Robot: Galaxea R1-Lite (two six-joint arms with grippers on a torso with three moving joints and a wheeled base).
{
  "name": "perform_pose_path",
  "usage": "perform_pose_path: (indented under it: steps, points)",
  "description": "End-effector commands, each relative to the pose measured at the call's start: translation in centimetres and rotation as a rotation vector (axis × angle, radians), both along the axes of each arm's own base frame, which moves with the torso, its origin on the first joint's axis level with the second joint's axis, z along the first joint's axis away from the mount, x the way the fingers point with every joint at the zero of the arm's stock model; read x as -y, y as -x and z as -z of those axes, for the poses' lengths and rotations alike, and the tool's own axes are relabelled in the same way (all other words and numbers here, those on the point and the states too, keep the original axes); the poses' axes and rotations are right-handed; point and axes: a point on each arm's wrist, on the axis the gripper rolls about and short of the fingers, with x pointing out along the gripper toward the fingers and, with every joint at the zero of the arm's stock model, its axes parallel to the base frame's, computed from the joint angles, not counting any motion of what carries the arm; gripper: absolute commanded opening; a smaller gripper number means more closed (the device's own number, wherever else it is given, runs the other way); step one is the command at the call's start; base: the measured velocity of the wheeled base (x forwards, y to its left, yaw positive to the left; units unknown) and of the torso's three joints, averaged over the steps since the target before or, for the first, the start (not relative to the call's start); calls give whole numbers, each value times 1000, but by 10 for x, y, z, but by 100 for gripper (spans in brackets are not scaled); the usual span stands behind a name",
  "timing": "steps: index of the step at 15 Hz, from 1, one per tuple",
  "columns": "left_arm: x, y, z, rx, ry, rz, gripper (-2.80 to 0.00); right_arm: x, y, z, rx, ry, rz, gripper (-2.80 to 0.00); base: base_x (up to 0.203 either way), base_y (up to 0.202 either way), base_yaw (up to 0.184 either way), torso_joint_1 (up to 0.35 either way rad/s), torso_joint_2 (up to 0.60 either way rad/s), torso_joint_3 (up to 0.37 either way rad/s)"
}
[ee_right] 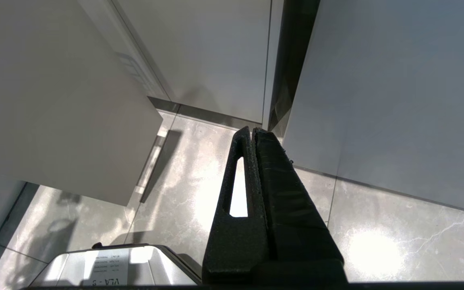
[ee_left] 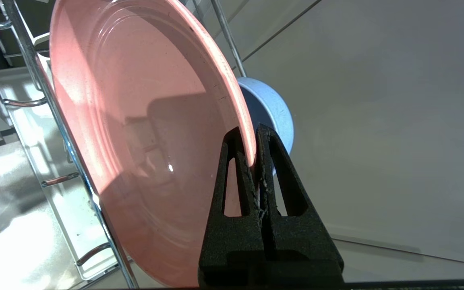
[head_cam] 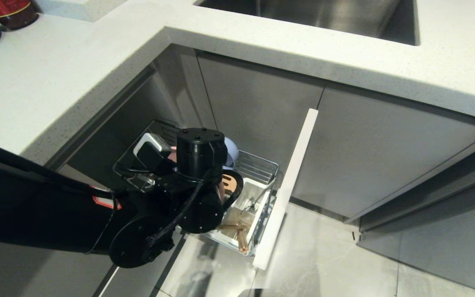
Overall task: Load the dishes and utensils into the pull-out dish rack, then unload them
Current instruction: Pick up the plate and place it in the cupboard
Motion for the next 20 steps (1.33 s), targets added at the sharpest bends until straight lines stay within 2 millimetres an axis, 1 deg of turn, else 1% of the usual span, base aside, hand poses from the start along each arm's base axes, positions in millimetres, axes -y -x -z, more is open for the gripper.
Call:
perform_pose_path:
  steps: [1, 4, 5, 12, 15, 17, 20]
  points:
    - [2, -2, 5, -6, -3, -5, -280, 0, 0, 0, 3, -1, 0, -280, 0, 0, 0, 0, 0, 0]
    - [2, -2, 5, -5, -3, -3, -280, 0, 0, 0, 5, 0, 0, -280, 0, 0, 0, 0, 0, 0]
    - [2, -2, 5, -5, -3, -3, 0, 0, 0, 0, 5, 0, 0, -280, 0, 0, 0, 0, 0, 0]
    - [0, 1, 2, -19, -24, -13, 0, 0, 0, 0, 5, 0, 0, -280, 0, 0, 0, 0, 0, 0]
    - [-2, 6, -4, -38, -43, -8, 0, 0, 0, 0, 4, 0, 0, -280, 0, 0, 0, 0, 0, 0]
    - [-4, 14, -13, -55, -61, 4, 0, 0, 0, 0, 5, 0, 0, -280, 0, 0, 0, 0, 0, 0]
    - [-13, 31, -40, -83, -89, 24, 0, 0, 0, 0, 5, 0, 0, -280, 0, 0, 0, 0, 0, 0]
